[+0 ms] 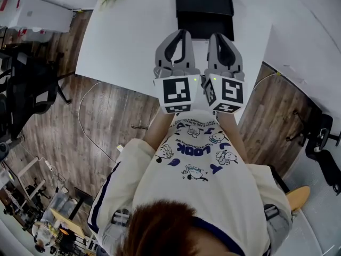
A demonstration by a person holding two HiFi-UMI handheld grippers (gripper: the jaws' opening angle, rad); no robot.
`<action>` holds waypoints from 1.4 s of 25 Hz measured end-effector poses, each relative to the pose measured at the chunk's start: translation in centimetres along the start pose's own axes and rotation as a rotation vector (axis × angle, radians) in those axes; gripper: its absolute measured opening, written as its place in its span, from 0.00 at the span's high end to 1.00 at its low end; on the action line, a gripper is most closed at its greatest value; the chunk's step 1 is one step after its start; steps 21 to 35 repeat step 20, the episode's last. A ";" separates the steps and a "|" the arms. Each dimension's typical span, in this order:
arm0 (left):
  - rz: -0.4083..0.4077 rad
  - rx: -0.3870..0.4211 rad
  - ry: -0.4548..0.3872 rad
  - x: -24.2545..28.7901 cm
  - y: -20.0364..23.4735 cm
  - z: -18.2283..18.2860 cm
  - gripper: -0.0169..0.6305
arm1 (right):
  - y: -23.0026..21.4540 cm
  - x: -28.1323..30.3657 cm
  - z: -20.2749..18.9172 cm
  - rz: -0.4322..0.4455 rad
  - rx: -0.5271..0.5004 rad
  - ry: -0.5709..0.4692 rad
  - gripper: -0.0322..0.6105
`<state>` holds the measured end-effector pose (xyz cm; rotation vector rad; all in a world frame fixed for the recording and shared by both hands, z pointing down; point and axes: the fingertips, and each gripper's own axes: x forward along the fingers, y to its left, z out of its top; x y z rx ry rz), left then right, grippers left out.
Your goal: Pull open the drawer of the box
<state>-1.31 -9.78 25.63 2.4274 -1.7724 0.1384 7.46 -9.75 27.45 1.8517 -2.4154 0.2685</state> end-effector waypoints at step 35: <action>-0.001 -0.001 0.008 0.2 -0.9 -0.2 0.94 | -0.9 -0.1 -0.2 -0.002 0.009 0.004 0.88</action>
